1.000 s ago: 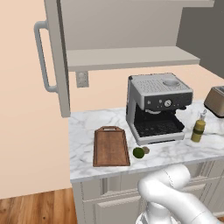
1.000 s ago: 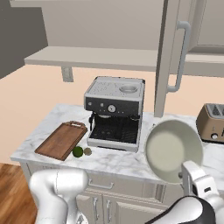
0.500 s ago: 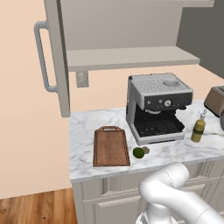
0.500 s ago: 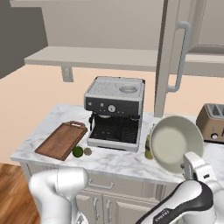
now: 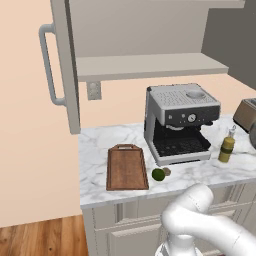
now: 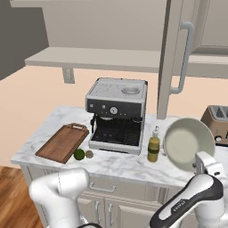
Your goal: Open the cabinet. Place the bowl and condiment on the counter. Then place the lime and garlic on the cutting board.
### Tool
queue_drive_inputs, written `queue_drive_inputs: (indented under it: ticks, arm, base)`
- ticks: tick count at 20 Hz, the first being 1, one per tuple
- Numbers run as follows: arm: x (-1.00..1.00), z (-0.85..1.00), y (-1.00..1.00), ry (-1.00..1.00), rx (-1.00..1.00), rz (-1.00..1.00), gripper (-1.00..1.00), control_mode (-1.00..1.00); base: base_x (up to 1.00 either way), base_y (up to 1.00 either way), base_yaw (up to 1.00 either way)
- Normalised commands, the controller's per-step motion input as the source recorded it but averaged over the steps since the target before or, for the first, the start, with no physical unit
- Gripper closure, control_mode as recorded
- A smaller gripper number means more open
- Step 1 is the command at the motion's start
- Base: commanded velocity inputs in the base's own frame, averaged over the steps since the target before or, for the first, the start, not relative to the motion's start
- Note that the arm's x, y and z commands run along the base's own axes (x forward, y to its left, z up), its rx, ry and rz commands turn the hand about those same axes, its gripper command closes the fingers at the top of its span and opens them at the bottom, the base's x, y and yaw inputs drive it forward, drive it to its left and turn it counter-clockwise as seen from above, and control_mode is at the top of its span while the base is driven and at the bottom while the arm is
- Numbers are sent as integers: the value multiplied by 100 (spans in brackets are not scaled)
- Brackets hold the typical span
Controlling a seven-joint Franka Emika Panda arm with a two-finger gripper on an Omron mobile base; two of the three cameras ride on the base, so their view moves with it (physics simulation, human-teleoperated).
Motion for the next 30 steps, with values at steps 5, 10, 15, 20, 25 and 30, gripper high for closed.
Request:
queue_drive_inputs:
  ticks: [5, 10, 15, 20, 25, 30]
  arm:
    - [33, -16, -52, 3, 0, 0, 100, -100]
    - [28, -16, -55, 5, 0, 0, 100, -100]
    - [24, -21, -45, 7, -3, 0, 100, -100]
    - [25, -38, -19, 4, -8, 0, 100, -100]
    - [29, -31, -1, 1, -7, 0, 100, -100]
    - [21, -8, 0, 0, -6, 0, 100, -100]
  base:
    - [0, 0, 0]
    - [0, 0, 0]
    - [0, 0, 0]
    - [0, 0, 0]
    - [0, 0, 0]
    - [0, 0, 0]
